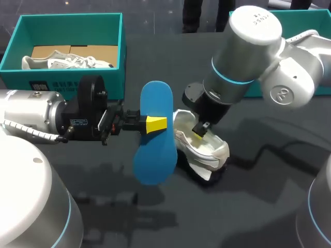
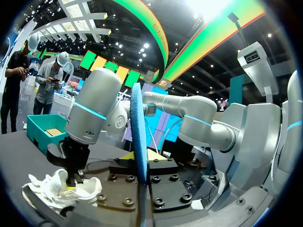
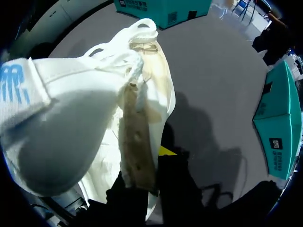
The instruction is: Take the shoe out of the shoebox, open the shoe tongue, remove and reinsert the insole, then place the shoe into the shoebox
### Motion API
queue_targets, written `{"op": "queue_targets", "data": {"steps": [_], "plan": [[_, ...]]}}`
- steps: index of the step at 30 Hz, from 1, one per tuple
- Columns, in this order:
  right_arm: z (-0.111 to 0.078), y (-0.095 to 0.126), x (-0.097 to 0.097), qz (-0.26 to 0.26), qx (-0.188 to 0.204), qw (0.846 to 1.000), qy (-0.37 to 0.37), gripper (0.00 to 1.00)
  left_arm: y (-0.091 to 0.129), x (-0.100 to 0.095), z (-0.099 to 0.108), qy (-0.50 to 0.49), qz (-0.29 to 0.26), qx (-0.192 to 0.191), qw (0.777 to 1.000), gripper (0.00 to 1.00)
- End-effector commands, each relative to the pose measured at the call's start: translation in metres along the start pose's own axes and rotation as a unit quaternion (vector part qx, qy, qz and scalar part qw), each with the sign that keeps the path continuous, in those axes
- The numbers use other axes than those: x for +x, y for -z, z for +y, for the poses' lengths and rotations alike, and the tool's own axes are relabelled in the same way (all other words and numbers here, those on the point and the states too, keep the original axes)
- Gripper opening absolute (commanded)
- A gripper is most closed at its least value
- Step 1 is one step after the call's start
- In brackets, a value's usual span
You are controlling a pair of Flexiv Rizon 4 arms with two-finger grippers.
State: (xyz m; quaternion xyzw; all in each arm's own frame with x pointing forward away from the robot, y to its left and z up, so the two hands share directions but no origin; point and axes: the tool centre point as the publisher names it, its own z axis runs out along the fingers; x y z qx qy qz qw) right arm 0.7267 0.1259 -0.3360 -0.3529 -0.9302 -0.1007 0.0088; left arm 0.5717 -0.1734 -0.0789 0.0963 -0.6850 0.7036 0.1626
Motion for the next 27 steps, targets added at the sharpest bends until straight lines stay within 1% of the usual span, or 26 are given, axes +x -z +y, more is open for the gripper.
{"op": "queue_targets", "data": {"steps": [1,13,14,16,19,22,25,27], "plan": [[-0.003,0.007,0.003,-0.069,-0.002,0.982,-0.175,0.0,-0.001,0.001,0.002,0.0,-0.002,0.001,1.0,0.0],[-0.003,0.007,0.003,-0.069,-0.002,0.982,-0.175,0.0,-0.001,0.001,0.002,0.0,-0.002,0.001,1.0,0.0],[-0.002,0.006,0.004,-0.077,-0.003,0.978,-0.192,0.0,-0.001,0.001,0.002,0.0,-0.002,0.001,1.0,0.0],[-0.002,0.006,0.006,-0.074,-0.014,0.976,-0.205,0.0,-0.001,0.001,0.002,0.0,-0.002,0.001,1.0,0.0],[-0.003,0.008,0.009,-0.069,-0.026,0.967,-0.243,0.0,-0.001,0.001,0.002,0.0,-0.002,0.001,1.0,0.0],[-0.004,0.009,0.011,-0.065,-0.029,0.953,-0.296,0.0,-0.001,0.001,0.002,0.0,-0.002,0.001,1.0,0.0],[-0.005,0.008,0.013,-0.06,-0.033,0.945,-0.32,0.0,-0.001,0.001,0.002,0.0,-0.002,0.001,1.0,0.0],[-0.006,0.006,0.016,-0.061,-0.032,0.943,-0.325,0.0,-0.001,0.001,0.002,0.0,-0.002,0.001,1.0,0.0]]}}
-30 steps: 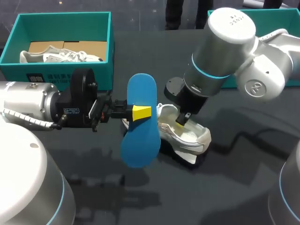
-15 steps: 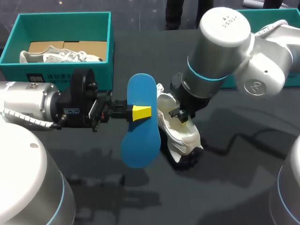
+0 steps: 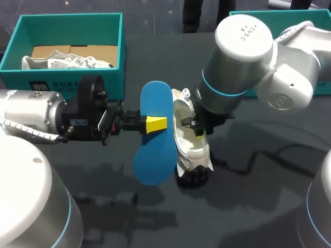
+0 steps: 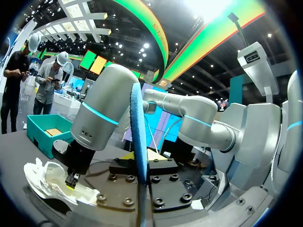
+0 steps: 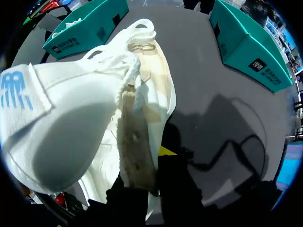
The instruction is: Take the shoe out of the shoebox, open the shoe tongue, remove and reinsert the insole, then place the shoe into the shoebox
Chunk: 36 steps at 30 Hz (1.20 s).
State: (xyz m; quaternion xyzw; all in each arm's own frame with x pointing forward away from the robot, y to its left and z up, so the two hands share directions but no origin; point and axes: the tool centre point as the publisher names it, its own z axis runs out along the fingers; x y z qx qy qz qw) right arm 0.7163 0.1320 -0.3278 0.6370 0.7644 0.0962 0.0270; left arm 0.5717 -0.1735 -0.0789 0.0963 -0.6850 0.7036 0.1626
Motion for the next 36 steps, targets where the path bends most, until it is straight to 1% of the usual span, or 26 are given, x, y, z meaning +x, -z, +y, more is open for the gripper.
{"op": "queue_targets", "data": {"steps": [1,6,11,22,31,36], "plan": [[-0.007,-0.002,0.0,0.003,-0.003,1.0,-0.008,0.0,-0.001,0.001,0.002,0.0,-0.002,0.001,1.0,0.0],[-0.011,-0.007,0.006,-0.001,0.002,1.0,-0.014,0.0,-0.001,0.001,0.002,0.0,-0.002,0.001,1.0,0.0],[-0.014,-0.014,0.008,-0.018,0.01,0.999,-0.046,0.0,-0.001,0.001,0.002,0.0,-0.002,0.001,1.0,0.0],[-0.02,-0.026,0.011,0.004,0.007,0.998,-0.059,0.0,-0.001,0.001,0.002,0.0,-0.002,0.001,1.0,0.0],[-0.022,-0.044,0.011,0.011,0.022,0.997,-0.069,0.0,-0.001,0.001,0.002,0.0,-0.002,0.001,1.0,0.0],[-0.021,-0.05,0.01,0.018,0.027,0.997,-0.069,0.0,-0.001,0.001,0.002,0.0,-0.002,0.001,1.0,0.0]]}}
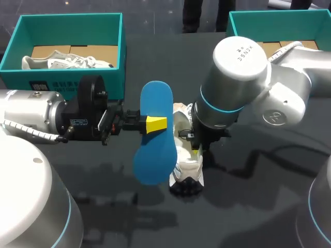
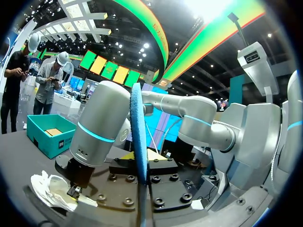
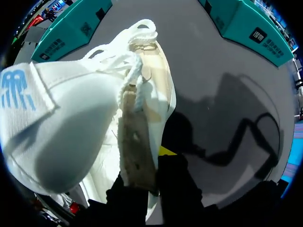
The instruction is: Take the shoe out of the shoebox, open the shoe tongue, remove and reinsert the insole, then place the shoe into the shoebox
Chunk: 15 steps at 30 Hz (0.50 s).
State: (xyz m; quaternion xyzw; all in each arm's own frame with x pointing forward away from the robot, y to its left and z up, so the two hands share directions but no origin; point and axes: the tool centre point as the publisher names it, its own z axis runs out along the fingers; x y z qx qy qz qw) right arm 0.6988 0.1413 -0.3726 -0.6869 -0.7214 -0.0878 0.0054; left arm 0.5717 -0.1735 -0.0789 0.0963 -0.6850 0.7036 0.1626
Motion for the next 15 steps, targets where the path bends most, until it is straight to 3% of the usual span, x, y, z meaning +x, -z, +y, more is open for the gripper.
{"op": "queue_targets", "data": {"steps": [1,15], "plan": [[0.003,-0.008,0.002,0.005,0.003,1.0,0.0,0.0,-0.001,0.001,0.002,0.0,-0.002,0.001,1.0,0.0],[0.001,-0.022,-0.003,0.018,0.007,1.0,0.001,0.0,-0.001,0.001,0.002,0.0,-0.002,0.001,1.0,0.0]]}}
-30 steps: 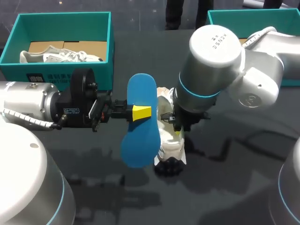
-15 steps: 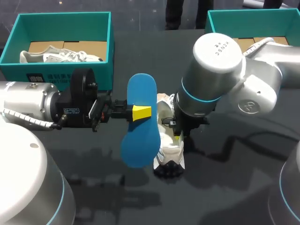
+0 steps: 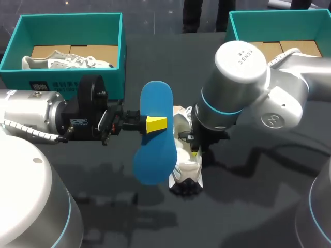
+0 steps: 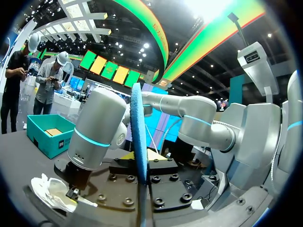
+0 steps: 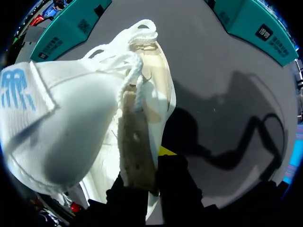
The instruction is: Take the shoe out of the shoebox, open the shoe tongue, remove and reinsert the insole, then place the shoe into the shoebox
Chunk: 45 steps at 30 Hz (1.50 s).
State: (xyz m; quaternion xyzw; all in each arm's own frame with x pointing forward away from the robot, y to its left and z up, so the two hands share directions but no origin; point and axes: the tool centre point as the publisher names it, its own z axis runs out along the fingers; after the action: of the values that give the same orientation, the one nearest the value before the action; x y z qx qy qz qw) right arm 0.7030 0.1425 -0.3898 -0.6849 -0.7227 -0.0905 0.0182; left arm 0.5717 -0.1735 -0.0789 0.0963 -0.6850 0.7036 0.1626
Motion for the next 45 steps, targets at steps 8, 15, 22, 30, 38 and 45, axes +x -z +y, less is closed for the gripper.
{"op": "queue_targets", "data": {"steps": [8,15,22,30,38,45], "plan": [[-0.004,-0.011,-0.006,0.015,0.005,1.0,-0.002,0.0,-0.001,0.001,0.002,0.0,-0.002,0.001,1.0,0.0],[-0.005,-0.009,-0.007,0.026,0.006,1.0,-0.005,0.49,-0.001,0.001,0.002,0.0,-0.002,0.001,1.0,0.0],[-0.005,0.01,-0.008,0.05,0.002,0.999,-0.003,1.0,-0.001,0.001,0.002,0.0,-0.002,0.001,1.0,0.0],[-0.005,0.044,-0.012,0.106,0.0,0.994,0.007,1.0,-0.001,0.001,0.002,0.0,-0.002,0.001,1.0,0.0],[-0.003,0.057,-0.015,0.128,0.003,0.992,0.007,1.0,-0.001,0.001,0.002,0.0,-0.002,0.001,1.0,0.0],[-0.001,0.06,-0.015,0.144,0.0,0.99,0.002,1.0,-0.001,0.001,0.002,0.0,-0.002,0.001,1.0,0.0]]}}
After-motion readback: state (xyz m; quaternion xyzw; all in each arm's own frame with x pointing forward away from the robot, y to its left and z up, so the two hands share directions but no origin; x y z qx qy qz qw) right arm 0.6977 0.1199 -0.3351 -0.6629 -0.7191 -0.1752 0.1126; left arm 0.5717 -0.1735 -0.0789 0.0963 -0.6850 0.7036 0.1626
